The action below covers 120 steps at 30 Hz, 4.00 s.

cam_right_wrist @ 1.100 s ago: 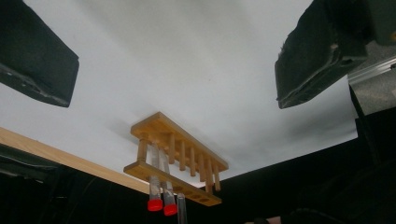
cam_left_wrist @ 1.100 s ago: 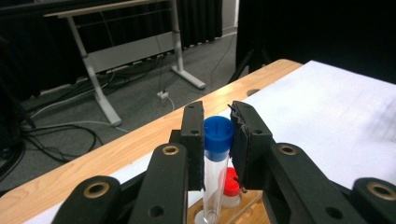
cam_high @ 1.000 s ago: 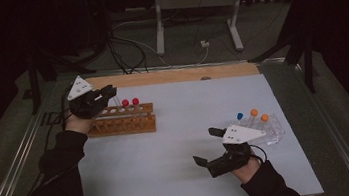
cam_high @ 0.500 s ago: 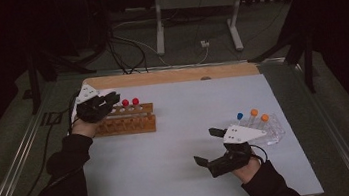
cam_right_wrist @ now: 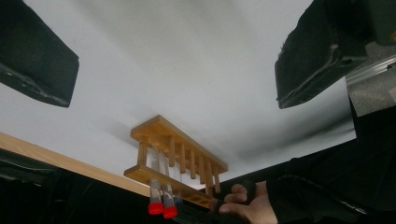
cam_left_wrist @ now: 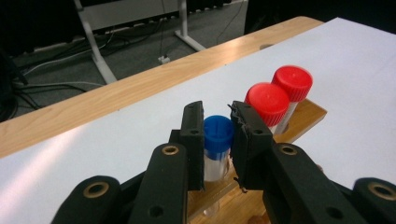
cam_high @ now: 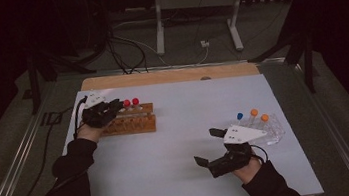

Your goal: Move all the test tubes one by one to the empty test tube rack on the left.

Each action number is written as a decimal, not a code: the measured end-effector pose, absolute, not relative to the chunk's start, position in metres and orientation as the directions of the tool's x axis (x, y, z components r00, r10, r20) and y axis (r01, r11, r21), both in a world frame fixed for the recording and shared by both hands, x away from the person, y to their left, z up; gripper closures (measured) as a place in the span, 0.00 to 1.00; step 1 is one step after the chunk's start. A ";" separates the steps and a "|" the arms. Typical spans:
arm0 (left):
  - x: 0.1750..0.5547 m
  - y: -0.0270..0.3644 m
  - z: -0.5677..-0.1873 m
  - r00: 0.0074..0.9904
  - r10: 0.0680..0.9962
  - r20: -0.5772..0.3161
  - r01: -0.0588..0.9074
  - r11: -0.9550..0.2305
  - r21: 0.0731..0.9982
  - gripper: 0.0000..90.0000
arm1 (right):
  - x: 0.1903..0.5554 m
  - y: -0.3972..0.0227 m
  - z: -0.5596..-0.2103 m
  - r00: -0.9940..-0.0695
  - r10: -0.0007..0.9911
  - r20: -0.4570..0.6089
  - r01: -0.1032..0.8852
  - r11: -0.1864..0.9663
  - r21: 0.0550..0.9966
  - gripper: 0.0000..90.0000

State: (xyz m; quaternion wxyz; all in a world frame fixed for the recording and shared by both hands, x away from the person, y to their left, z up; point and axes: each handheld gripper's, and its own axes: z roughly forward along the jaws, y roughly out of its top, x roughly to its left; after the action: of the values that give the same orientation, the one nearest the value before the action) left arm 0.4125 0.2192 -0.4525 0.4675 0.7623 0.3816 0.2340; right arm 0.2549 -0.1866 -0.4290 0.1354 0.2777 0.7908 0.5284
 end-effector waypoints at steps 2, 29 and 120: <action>0.412 0.221 -0.452 0.599 0.801 -0.007 0.368 -0.267 0.891 0.85 | 0.255 -0.187 -0.429 -0.809 0.582 0.079 0.295 0.286 0.912 0.00; 0.315 0.212 -0.413 0.797 0.600 -0.073 0.216 -0.169 0.962 0.01 | 0.273 -0.256 -0.416 -0.592 0.806 -0.013 0.305 0.238 0.922 0.00; 0.265 0.094 -0.422 0.966 0.253 -0.048 0.130 -0.320 0.938 0.48 | 0.236 -0.143 -0.435 -0.855 0.518 0.008 0.268 0.429 0.862 0.85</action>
State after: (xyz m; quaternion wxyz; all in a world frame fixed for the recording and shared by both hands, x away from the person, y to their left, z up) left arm 0.2652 0.0940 -0.4221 0.5708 0.8108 0.1181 0.0537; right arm 0.2361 -0.1435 -0.4347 0.1302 0.2354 0.8352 0.4796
